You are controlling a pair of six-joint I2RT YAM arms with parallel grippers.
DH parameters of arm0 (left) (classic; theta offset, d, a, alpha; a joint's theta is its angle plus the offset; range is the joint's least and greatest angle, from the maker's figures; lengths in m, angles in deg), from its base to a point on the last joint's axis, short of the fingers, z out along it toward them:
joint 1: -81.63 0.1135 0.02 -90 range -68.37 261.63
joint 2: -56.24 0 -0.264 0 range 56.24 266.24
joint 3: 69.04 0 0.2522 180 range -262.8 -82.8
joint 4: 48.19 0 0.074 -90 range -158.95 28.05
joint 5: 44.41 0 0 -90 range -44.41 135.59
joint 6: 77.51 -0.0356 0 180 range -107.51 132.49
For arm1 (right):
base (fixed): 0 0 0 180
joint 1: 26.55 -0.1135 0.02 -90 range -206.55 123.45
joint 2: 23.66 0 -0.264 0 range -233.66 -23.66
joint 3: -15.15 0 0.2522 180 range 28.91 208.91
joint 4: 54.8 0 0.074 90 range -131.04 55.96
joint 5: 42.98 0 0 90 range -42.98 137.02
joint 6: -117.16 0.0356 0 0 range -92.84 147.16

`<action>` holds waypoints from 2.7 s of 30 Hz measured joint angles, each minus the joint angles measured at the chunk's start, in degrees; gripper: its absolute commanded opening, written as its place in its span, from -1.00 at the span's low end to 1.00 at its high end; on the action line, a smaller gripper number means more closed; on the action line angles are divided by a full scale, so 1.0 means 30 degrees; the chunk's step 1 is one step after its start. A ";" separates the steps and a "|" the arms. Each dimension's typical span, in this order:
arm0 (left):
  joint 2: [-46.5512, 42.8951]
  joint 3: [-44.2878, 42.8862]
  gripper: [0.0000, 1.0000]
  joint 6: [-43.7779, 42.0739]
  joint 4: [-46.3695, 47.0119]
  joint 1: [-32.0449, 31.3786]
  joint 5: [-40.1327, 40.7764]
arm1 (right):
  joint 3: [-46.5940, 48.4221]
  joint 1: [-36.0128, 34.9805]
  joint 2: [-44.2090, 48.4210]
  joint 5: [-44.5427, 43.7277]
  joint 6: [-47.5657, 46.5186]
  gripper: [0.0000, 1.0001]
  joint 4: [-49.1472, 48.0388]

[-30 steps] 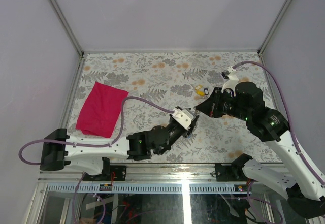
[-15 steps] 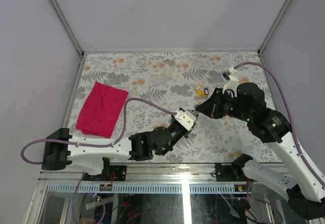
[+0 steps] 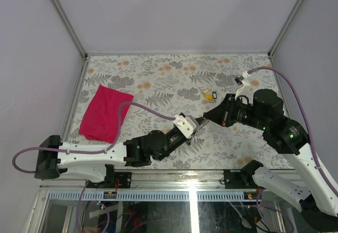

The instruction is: Put the keys on the keyring

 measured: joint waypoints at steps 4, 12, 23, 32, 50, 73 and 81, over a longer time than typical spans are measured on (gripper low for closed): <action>-0.0583 0.0204 -1.00 -0.0204 -0.0189 0.0000 -0.0801 | 0.0000 -0.0051 0.0124 0.0627 -0.0073 -0.75 -0.0270; -0.1807 0.0634 -1.00 -0.0364 -0.1362 0.0000 -0.2630 | 0.0000 -0.0051 0.0568 0.1610 -0.0284 -0.36 -0.0984; -0.3942 0.0925 -1.00 -0.0342 -0.3563 0.0000 -0.5282 | 0.0138 -0.0051 0.1610 0.3861 -0.1304 -0.02 -0.2652; -0.5945 -0.0036 -1.00 0.0204 -0.8225 0.0306 -0.8539 | -0.1224 -0.0051 0.5217 0.1698 -0.5559 0.01 -0.4663; -0.4044 -0.4153 -1.00 0.5763 -1.5526 0.3876 -1.1897 | -0.4073 -0.0051 0.6346 -0.1625 -0.8692 0.04 -0.6812; -0.1654 -0.5661 -1.00 1.0265 -2.0014 0.8765 -1.1504 | -0.6346 -0.0051 0.6739 -0.2601 -1.0506 0.04 -0.6696; -0.1982 -0.3075 -1.00 1.2203 -1.9278 0.8786 -1.3580 | -0.8517 -0.0051 0.7876 -0.2433 -1.1504 0.10 -0.8619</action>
